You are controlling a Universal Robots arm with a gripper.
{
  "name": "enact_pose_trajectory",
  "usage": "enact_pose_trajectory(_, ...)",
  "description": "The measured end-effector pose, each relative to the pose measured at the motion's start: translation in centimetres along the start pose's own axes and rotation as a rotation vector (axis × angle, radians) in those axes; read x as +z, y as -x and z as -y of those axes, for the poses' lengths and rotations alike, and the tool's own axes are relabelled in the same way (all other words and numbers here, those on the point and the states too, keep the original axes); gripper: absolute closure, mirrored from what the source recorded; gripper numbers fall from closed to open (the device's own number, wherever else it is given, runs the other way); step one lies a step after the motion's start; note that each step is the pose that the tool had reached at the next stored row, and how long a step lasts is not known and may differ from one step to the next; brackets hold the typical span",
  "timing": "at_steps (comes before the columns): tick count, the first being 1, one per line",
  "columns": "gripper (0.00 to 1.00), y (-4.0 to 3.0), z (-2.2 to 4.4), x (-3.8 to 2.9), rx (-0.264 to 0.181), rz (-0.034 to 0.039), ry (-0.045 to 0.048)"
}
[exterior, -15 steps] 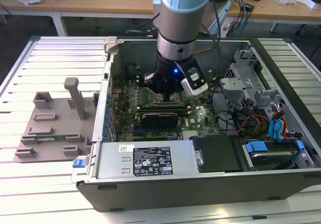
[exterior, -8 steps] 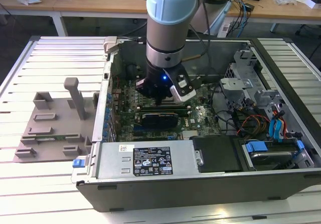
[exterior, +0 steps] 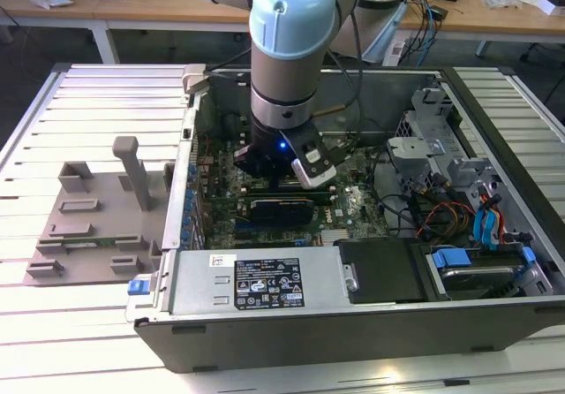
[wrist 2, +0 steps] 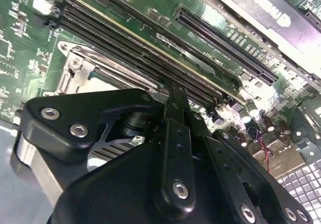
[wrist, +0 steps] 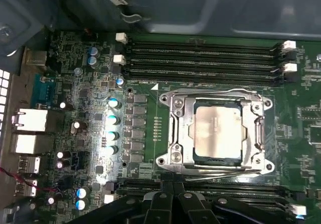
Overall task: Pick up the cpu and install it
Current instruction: 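Install the second cpu locking lever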
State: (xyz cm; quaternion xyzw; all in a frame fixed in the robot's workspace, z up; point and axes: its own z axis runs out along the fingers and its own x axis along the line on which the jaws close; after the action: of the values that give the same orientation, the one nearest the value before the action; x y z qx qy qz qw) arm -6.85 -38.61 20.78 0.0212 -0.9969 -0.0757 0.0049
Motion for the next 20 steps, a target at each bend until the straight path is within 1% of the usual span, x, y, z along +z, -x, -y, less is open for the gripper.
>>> enact_pose_trajectory(3, 0.89, -0.43, 0.01, 0.31, -0.001, 0.0002, 0.0085)
enact_pose_trajectory(4, 0.89, -0.55, -0.01, 0.38, -0.001, 0.0002, 0.0092)
enact_pose_trajectory(7, 0.89, -0.6, -0.15, 0.48, -0.004, -0.0002, 0.0103)
enact_pose_trajectory(10, 0.89, -0.61, -0.66, 0.71, -0.012, -0.001, 0.0108)
enact_pose_trajectory(13, 0.89, -0.87, -0.92, 1.03, -0.018, -0.0024, 0.0104)
enact_pose_trajectory(17, 0.89, -0.87, -0.99, 1.05, -0.033, -0.0048, 0.0098)
enact_pose_trajectory(20, 0.89, -0.86, -1.06, 0.69, -0.04, -0.005, 0.0103)
